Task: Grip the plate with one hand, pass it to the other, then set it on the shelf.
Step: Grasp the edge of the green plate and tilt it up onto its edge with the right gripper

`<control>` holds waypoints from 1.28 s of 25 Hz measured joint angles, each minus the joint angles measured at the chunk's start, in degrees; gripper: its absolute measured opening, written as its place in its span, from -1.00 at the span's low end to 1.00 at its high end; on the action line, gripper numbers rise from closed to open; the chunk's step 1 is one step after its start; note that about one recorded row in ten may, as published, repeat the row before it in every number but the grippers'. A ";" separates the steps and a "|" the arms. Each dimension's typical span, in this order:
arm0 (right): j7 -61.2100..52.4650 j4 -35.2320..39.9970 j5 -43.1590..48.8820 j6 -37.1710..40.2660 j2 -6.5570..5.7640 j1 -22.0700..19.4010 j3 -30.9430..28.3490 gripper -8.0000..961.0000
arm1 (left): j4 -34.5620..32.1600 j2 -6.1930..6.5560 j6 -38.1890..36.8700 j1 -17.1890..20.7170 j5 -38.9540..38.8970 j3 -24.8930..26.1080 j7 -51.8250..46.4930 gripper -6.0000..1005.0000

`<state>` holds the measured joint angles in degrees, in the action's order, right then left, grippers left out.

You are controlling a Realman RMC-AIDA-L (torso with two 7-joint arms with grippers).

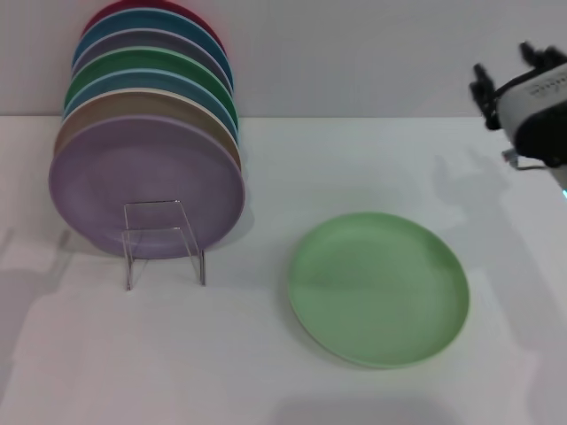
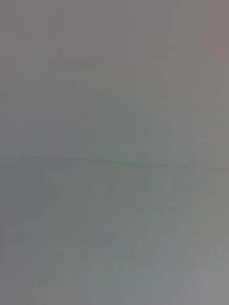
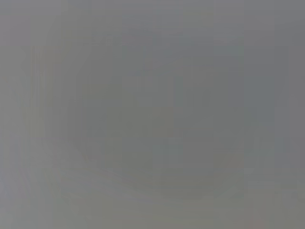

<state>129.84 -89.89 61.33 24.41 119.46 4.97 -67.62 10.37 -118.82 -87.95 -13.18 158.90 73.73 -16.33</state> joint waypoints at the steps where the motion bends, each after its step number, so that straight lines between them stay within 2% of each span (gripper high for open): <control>1: 0.00 0.00 0.00 0.00 0.00 0.00 0.00 0.11 | 0.00 0.00 0.00 0.00 0.00 0.00 0.00 0.60; 2: -0.67 -0.97 5.29 7.48 -0.02 0.68 3.27 0.11 | 0.00 0.00 0.00 0.00 0.01 0.00 -0.01 0.60; 3: -0.67 -0.97 5.29 7.48 -0.02 0.68 3.27 0.11 | 0.00 -0.01 0.00 0.00 0.01 0.00 -0.01 0.60; 4: -1.44 -0.99 8.50 11.67 -0.02 1.21 5.33 0.11 | 0.00 -0.01 0.00 0.00 0.00 0.00 -0.01 0.60; 5: -4.36 0.23 15.43 19.92 -0.08 2.53 9.42 0.11 | 0.00 -0.01 0.00 0.00 -0.03 0.00 0.00 0.60; 6: -4.36 0.23 15.43 19.92 -0.08 2.53 9.42 0.11 | 0.00 -0.01 0.00 0.00 -0.03 0.00 0.00 0.60; 7: -10.51 3.65 24.10 27.67 -0.13 3.93 13.71 0.11 | 0.00 -0.01 0.02 0.00 -0.04 0.00 0.00 0.60; 9: -14.17 5.39 27.59 30.33 -0.14 4.38 15.35 0.11 | -0.02 -0.01 0.20 -0.12 -0.07 0.00 0.00 0.60; 10: -26.32 9.88 35.65 34.40 -0.20 4.87 17.46 0.11 | -0.19 -0.01 0.38 -0.29 -0.16 0.00 0.04 0.60; 11: -26.32 9.88 35.65 34.40 -0.20 4.87 17.46 0.11 | -0.19 -0.01 0.38 -0.29 -0.16 0.00 0.04 0.60; 15: -56.03 16.90 43.99 35.03 -0.60 4.80 16.58 0.11 | -0.16 -0.01 0.73 -0.50 -0.25 0.00 0.11 0.60; 16: -56.03 16.90 43.99 35.03 -0.60 4.80 16.58 0.11 | -0.16 -0.01 0.73 -0.50 -0.25 0.00 0.11 0.60; 19: -69.44 17.56 46.04 31.15 -1.57 4.18 14.79 0.11 | -0.05 0.00 0.80 -0.62 -0.23 0.00 0.16 0.60; 20: -75.64 16.63 48.22 27.01 -2.49 3.52 13.52 0.11 | -0.03 0.04 0.83 -0.76 -0.16 0.00 0.19 0.60; 21: -75.64 16.63 48.22 27.01 -2.49 3.52 13.52 0.11 | -0.03 0.04 0.83 -0.76 -0.16 0.00 0.19 0.60; 24: -83.65 14.15 53.43 18.43 -3.55 2.31 10.72 0.11 | -0.18 0.07 0.85 -0.95 -0.10 0.00 0.15 0.60; 25: -86.42 11.84 56.09 10.71 -3.65 1.49 7.66 0.11 | -0.23 0.08 0.85 -0.99 -0.08 0.01 0.10 0.60; 26: -86.42 11.84 56.09 10.71 -3.65 1.49 7.66 0.11 | -0.23 0.08 0.85 -0.99 -0.08 0.01 0.10 0.60; 29: -86.97 8.01 57.63 -3.37 -3.32 0.87 2.20 0.11 | -0.07 0.08 0.83 -0.85 -0.04 0.00 0.04 0.60; 30: -86.96 5.76 57.86 -13.67 -2.99 0.88 -2.22 0.11 | -0.04 0.08 0.69 -0.77 -0.06 0.01 0.02 0.60; 31: -86.96 5.76 57.86 -13.67 -2.99 0.88 -2.22 0.11 | -0.04 0.08 0.69 -0.77 -0.06 0.01 0.02 0.60; 32: -86.96 4.74 57.88 -19.51 -2.58 0.92 -4.98 0.11 | -0.03 0.08 0.63 -0.73 -0.07 0.00 0.02 0.60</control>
<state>42.88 -85.15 119.22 4.90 116.89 5.89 -72.60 10.34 -118.74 -87.31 -13.92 158.83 73.74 -16.32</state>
